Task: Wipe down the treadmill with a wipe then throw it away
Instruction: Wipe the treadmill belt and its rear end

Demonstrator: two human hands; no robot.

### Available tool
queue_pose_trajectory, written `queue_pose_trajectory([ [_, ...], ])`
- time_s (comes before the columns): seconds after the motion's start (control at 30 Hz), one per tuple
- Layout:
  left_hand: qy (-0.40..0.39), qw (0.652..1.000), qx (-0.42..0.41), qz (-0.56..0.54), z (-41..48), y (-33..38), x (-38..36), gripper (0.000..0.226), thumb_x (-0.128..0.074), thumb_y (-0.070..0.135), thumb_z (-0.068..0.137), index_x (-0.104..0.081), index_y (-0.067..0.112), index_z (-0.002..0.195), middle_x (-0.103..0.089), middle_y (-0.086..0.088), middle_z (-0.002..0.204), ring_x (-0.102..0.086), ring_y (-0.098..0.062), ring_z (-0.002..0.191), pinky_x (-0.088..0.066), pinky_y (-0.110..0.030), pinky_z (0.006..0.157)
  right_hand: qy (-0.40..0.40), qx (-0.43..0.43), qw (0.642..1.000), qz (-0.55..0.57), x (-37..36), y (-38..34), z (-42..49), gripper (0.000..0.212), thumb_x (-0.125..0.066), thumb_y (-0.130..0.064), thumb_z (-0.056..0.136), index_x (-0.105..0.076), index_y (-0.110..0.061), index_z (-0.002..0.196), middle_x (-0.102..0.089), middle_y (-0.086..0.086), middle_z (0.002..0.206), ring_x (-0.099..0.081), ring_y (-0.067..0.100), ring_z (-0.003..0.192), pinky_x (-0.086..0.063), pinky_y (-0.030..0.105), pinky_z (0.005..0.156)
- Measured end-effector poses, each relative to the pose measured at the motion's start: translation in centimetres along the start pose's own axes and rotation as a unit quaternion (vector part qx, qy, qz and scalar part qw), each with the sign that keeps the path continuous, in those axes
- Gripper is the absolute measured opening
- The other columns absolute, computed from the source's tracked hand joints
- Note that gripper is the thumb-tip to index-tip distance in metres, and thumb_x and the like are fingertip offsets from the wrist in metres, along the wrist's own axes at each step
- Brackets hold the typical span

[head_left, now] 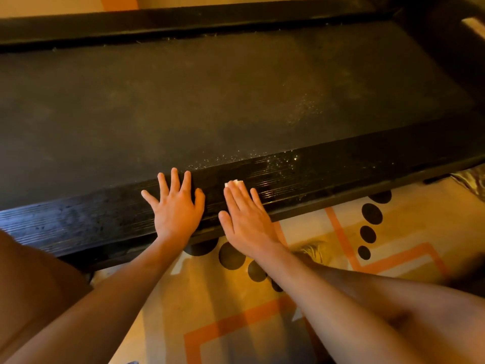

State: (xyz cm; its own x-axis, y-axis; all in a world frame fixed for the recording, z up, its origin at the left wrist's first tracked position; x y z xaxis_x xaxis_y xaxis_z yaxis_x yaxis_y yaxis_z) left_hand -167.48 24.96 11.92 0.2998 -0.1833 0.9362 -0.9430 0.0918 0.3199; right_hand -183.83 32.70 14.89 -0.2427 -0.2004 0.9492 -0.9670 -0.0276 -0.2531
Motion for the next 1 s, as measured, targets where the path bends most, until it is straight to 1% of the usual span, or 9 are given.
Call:
queue_pose_trajectory([
  [0.07,-0.003,1.000,-0.002,0.000,0.0,0.0,-0.1,0.062,-0.026,0.052,0.107,-0.019,0.027,0.163,-0.009,-0.006,0.171,0.003,-0.035,0.157,0.003,-0.072,0.117,0.006,0.008,1.000,-0.022,0.1,1.4,0.0,0.061,-0.013,-0.046,0.111,-0.006,-0.018,0.165,0.001,0.000,0.172,0.010,0.014,0.158,0.000,0.044,0.129],
  [0.2,-0.001,1.000,-0.008,-0.004,0.0,0.0,0.0,0.061,-0.027,0.052,0.107,-0.020,0.026,0.163,-0.010,-0.007,0.171,0.003,-0.036,0.157,0.003,-0.072,0.117,0.021,-0.098,0.994,-0.037,2.1,5.8,2.0,0.062,-0.007,-0.046,0.110,-0.002,-0.016,0.164,0.003,0.002,0.172,0.010,0.017,0.158,0.006,0.043,0.128],
  [0.27,0.000,1.000,-0.006,-0.005,0.1,0.0,0.0,0.061,-0.026,0.052,0.107,-0.020,0.026,0.163,-0.010,-0.007,0.171,0.003,-0.035,0.157,0.002,-0.073,0.118,0.023,-0.079,0.996,-0.028,1.7,3.8,1.3,0.063,-0.007,-0.047,0.109,-0.003,-0.015,0.164,0.003,0.003,0.172,0.010,0.018,0.158,0.005,0.043,0.129],
  [0.4,-0.003,1.000,-0.001,0.003,0.0,0.0,0.0,0.062,-0.026,0.052,0.107,-0.019,0.027,0.163,-0.010,-0.007,0.171,0.003,-0.035,0.157,-0.001,-0.074,0.119,0.004,0.019,1.000,-0.021,0.0,1.3,-0.8,0.064,-0.010,-0.047,0.108,-0.008,-0.016,0.165,-0.001,0.001,0.172,0.008,0.015,0.158,-0.001,0.044,0.129],
  [0.57,-0.007,1.000,-0.005,-0.004,0.0,0.0,0.0,0.062,-0.026,0.052,0.107,-0.019,0.027,0.163,-0.009,-0.007,0.171,0.004,-0.035,0.157,0.003,-0.072,0.118,0.023,-0.087,0.996,-0.024,1.4,4.2,1.3,0.063,-0.009,-0.047,0.110,-0.004,-0.016,0.164,0.002,0.001,0.172,0.010,0.016,0.158,0.007,0.041,0.128],
  [0.67,-0.001,1.000,-0.005,-0.005,0.0,0.0,0.0,0.062,-0.026,0.052,0.107,-0.020,0.026,0.163,-0.010,-0.007,0.171,0.002,-0.035,0.157,0.002,-0.072,0.118,-0.004,0.005,1.000,-0.007,0.2,0.6,-0.2,0.063,-0.013,-0.046,0.110,-0.005,-0.016,0.164,0.002,0.001,0.172,0.011,0.015,0.158,0.005,0.042,0.129],
  [0.73,-0.003,1.000,-0.005,-0.002,-0.1,-0.1,0.0,0.062,-0.026,0.052,0.107,-0.020,0.026,0.163,-0.010,-0.007,0.171,0.002,-0.035,0.157,0.002,-0.072,0.118,-0.009,0.040,0.999,-0.018,0.1,1.2,-0.6,0.061,-0.014,-0.045,0.110,-0.007,-0.017,0.165,0.000,-0.001,0.172,0.010,0.013,0.158,0.001,0.043,0.129],
  [0.9,-0.003,1.000,-0.009,-0.001,0.1,0.0,-0.1,0.061,-0.026,0.051,0.107,-0.021,0.025,0.162,-0.012,-0.008,0.171,0.001,-0.036,0.157,0.001,-0.073,0.117,0.016,-0.085,0.996,-0.015,1.8,6.7,1.3,0.062,-0.007,-0.047,0.109,-0.002,-0.019,0.164,0.004,-0.002,0.172,0.012,0.013,0.157,0.007,0.041,0.128],
  [1.0,0.001,1.000,-0.009,0.000,0.2,0.1,-0.2,0.061,-0.026,0.052,0.107,-0.021,0.026,0.162,-0.012,-0.008,0.171,0.001,-0.036,0.157,0.000,-0.073,0.117,0.024,-0.035,0.999,-0.018,0.6,3.4,-0.4,0.063,-0.010,-0.048,0.109,-0.004,-0.017,0.164,0.003,0.000,0.172,0.012,0.015,0.157,0.004,0.042,0.129],
])
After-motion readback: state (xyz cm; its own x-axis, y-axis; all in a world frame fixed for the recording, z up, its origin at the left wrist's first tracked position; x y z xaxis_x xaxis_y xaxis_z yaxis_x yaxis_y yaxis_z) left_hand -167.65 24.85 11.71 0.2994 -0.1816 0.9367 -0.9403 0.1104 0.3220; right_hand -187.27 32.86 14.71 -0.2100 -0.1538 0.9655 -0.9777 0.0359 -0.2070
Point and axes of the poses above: each hand's wrist, its own z-axis towards the middle knuckle, its own x-axis out of the back of the hand, y = z × x, the point moved 1 cm from there along z, towards the middle knuckle
